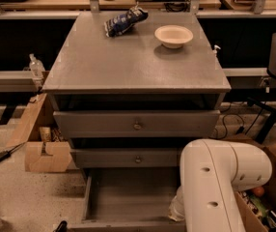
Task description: Open bottom drawer
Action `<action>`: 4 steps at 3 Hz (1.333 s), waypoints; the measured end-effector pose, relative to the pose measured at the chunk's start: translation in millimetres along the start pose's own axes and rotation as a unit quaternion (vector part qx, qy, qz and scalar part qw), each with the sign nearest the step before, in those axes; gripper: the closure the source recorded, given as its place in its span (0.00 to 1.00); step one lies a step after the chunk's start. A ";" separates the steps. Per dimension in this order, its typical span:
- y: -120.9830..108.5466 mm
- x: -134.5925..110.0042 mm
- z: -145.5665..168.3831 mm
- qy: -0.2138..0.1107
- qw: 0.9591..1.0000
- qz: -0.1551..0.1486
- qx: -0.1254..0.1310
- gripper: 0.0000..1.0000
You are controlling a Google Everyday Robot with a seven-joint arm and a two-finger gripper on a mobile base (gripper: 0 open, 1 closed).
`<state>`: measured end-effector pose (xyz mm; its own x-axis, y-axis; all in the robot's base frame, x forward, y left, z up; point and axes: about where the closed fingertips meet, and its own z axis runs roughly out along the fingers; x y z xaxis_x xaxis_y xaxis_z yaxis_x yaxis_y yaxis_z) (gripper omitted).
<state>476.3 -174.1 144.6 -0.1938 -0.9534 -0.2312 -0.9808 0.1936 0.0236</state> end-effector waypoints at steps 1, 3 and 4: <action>0.0 0.0 0.0 0.000 1.000 0.000 0.000 0.58; -1.8 -0.6 0.2 0.000 1.000 0.000 0.000 0.04; -15.1 -4.7 0.8 0.000 1.000 0.000 0.000 0.00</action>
Offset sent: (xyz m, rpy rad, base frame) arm 0.0000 0.0000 0.0000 0.0000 0.0000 0.0000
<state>492.0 -172.3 144.5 -0.1938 -0.9534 -0.2312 -0.9808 0.1936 0.0237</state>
